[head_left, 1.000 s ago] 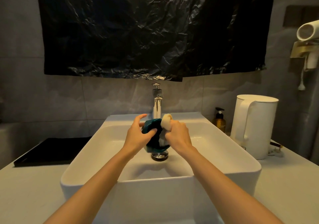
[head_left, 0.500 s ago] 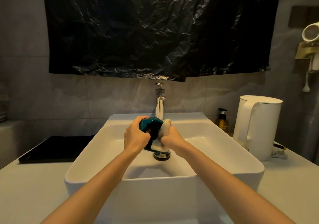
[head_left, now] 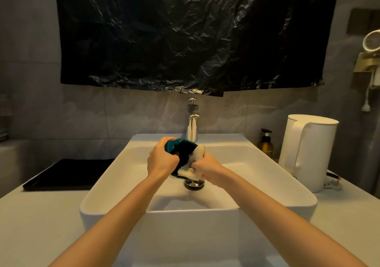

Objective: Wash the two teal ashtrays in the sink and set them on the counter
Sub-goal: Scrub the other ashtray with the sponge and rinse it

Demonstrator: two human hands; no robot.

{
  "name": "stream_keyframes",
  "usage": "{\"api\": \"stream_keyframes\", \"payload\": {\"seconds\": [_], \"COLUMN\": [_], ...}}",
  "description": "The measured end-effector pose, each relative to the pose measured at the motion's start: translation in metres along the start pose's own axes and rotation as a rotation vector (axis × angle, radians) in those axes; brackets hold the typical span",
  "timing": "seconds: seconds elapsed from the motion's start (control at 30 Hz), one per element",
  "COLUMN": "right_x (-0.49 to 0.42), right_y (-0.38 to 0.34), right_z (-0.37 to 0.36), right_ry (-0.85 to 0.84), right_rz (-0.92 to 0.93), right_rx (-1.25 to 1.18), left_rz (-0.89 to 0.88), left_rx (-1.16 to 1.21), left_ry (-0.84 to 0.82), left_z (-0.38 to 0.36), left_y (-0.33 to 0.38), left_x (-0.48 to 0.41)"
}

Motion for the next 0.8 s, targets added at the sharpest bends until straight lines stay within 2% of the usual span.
{"api": "stream_keyframes", "payload": {"seconds": [0.07, 0.17, 0.27, 0.43, 0.53, 0.67, 0.8], "right_x": [-0.003, -0.006, -0.006, 0.003, 0.008, 0.001, -0.001], "right_y": [0.002, 0.004, 0.003, -0.016, -0.020, -0.011, -0.004], "right_z": [-0.001, 0.003, 0.013, 0.021, 0.021, 0.011, -0.008], "right_ry": [-0.028, 0.034, 0.154, 0.256, 0.291, 0.206, -0.045], "right_rz": [-0.038, -0.020, 0.040, 0.219, 0.258, 0.182, 0.073], "right_rx": [-0.089, -0.030, -0.015, 0.156, 0.130, -0.017, -0.254], "left_rz": [0.007, -0.029, -0.065, -0.089, -0.102, -0.134, -0.159], "left_rx": [0.027, 0.027, 0.019, 0.024, 0.022, -0.001, -0.026], "left_ry": [-0.013, -0.037, -0.034, 0.027, 0.052, 0.082, 0.097], "left_z": [-0.002, -0.005, -0.007, -0.003, 0.002, 0.006, 0.008], "left_y": [0.000, 0.005, 0.009, 0.012, 0.012, 0.015, 0.018], "left_x": [0.000, 0.002, 0.003, 0.005, 0.005, 0.005, 0.007]}}
Point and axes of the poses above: each hand's wrist, its own x-axis away from the middle knuckle, its own z-axis out of the back of the hand, y = z × x, the point moved 8 cm from there along -x, towards the middle knuckle
